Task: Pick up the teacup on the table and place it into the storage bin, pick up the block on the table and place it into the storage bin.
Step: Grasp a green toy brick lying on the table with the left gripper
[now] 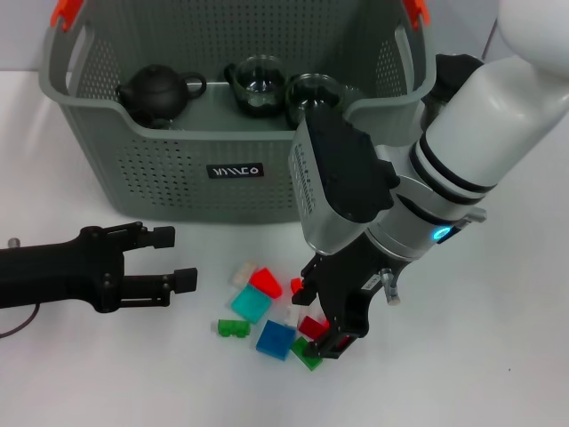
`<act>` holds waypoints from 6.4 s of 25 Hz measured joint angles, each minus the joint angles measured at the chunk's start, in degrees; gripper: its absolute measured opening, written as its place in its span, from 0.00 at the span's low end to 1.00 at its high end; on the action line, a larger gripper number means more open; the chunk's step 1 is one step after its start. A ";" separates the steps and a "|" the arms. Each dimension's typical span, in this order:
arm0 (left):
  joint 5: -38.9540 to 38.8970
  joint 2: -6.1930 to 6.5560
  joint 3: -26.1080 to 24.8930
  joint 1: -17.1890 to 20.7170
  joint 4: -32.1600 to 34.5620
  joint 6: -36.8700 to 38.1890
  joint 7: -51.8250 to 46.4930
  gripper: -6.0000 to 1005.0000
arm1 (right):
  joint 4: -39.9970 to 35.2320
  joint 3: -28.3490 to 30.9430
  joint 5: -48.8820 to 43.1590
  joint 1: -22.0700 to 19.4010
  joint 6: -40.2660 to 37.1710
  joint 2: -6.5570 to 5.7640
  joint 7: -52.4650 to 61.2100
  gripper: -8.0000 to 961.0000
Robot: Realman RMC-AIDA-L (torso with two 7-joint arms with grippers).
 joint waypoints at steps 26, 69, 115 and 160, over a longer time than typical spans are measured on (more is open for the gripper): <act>3.08 0.37 -0.53 0.40 0.83 -0.12 0.00 0.87 | 0.55 3.00 3.48 -1.71 -3.46 -0.51 7.59 0.73; 4.56 0.53 -0.50 -0.01 1.83 -0.65 -0.41 0.87 | 2.59 8.64 -0.96 -3.79 -6.48 -0.71 24.20 0.73; 4.56 0.53 -0.10 -0.19 1.13 -1.21 -0.32 0.87 | 0.15 4.47 -8.03 -3.23 0.30 -0.82 21.96 0.73; 3.11 0.72 -3.45 -0.05 -4.40 -4.51 -0.69 0.86 | -4.87 2.22 -15.33 -0.46 -6.71 -0.16 -0.19 0.73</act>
